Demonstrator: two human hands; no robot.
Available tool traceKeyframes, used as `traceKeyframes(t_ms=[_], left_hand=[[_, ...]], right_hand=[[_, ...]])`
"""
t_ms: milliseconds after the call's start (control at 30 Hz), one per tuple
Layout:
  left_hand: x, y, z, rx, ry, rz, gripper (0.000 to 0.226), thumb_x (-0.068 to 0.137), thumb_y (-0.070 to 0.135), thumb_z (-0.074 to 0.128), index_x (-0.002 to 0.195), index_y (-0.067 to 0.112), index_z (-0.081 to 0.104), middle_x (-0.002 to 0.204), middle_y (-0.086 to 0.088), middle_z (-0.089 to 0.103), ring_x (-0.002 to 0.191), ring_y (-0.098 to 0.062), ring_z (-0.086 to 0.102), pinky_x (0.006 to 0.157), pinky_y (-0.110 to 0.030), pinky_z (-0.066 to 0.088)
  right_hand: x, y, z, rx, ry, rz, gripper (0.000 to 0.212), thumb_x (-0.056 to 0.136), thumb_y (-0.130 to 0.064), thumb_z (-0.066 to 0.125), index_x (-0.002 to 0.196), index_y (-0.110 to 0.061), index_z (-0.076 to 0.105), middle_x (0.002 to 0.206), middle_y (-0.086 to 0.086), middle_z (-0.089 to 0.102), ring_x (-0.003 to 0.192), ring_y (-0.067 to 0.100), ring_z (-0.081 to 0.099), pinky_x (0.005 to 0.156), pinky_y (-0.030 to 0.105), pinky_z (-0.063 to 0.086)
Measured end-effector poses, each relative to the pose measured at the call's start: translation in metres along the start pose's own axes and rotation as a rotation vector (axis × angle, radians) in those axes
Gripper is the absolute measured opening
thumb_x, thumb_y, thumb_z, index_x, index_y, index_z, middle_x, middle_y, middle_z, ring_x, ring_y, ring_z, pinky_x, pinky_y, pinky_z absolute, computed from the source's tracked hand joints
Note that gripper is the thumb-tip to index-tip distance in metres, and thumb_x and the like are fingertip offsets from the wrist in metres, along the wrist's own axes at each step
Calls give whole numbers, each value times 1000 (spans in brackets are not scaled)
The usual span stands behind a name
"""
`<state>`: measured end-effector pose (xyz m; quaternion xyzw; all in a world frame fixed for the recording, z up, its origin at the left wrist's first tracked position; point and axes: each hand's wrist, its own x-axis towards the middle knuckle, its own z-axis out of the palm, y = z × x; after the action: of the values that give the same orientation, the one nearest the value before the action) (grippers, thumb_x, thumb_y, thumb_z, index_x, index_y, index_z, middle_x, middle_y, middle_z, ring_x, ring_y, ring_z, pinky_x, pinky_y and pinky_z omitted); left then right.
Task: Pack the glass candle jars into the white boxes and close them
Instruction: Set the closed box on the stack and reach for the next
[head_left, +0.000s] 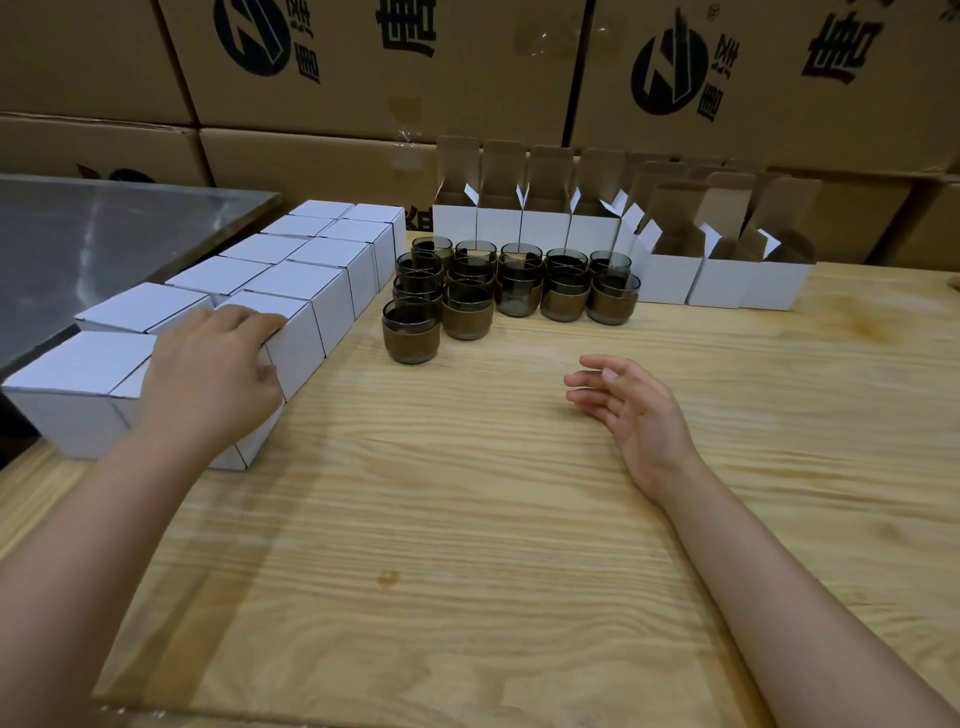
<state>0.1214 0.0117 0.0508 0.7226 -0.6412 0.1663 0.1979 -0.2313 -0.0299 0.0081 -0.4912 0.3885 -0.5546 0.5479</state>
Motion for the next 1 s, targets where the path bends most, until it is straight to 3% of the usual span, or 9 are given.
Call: traceKeyframes(t_ms=[133,200,267,400,467,533,667,800,1000], left_hand=[[0,-12,0,-14,-11,117,43,71,-1,73,113,3,67,107,-19,65,97,-44,53,83,-53,44],[-2,-14,-1,3,27,165,38,77,16,69,113,3,67,106,-19,65,96,-43,56,82,-53,44],[-5,-11,-2,33,111,201,47,82,37,53,112,3,66,109,-18,65,97,-42,59,85,-51,39],[-16,31,-6,-23,380,338,33,87,28,49,102,5,68,103,-13,68,92,-34,62,87,-46,38],[-23,71,-3,-214,291,381,32,86,27,47,97,7,70,94,-8,70,85,-29,66,83,-42,43],[-30,115,4,-447,82,337,32,86,30,47,100,12,70,93,-2,71,85,-24,66,81,-37,48],[-36,175,41,-650,-246,80,34,92,31,53,124,22,58,125,5,58,118,-14,48,101,-31,37],[-37,182,66,-484,-273,139,39,92,40,49,129,26,52,136,7,46,129,-14,33,105,-30,20],[-35,181,70,-485,-239,150,36,90,41,48,124,29,52,132,12,45,125,-9,32,100,-25,16]], right_hand=[[0,0,1,4,8,1,21,95,-8,44,103,-9,63,90,10,70,86,23,64,86,34,50],[0,0,1,6,12,5,21,95,-8,44,103,-9,63,90,10,70,85,22,64,86,34,50],[0,0,1,5,16,9,21,95,-8,44,103,-8,63,90,10,70,85,22,64,86,34,50],[1,0,2,7,21,13,20,95,-8,44,102,-8,63,90,11,70,85,22,64,86,33,50],[1,0,2,5,31,19,20,95,-8,45,102,-8,64,90,10,70,86,22,64,86,33,50],[1,0,2,2,37,20,20,95,-7,45,102,-9,64,89,10,71,86,23,64,85,32,51],[1,1,3,-5,34,16,20,96,-7,44,102,-7,63,90,11,70,85,22,64,84,31,50],[1,2,3,-29,49,19,20,96,-6,44,102,-7,63,90,11,70,84,20,65,85,32,50],[12,6,2,-125,92,34,20,96,-4,47,94,-12,66,85,8,70,74,16,66,76,28,55]])
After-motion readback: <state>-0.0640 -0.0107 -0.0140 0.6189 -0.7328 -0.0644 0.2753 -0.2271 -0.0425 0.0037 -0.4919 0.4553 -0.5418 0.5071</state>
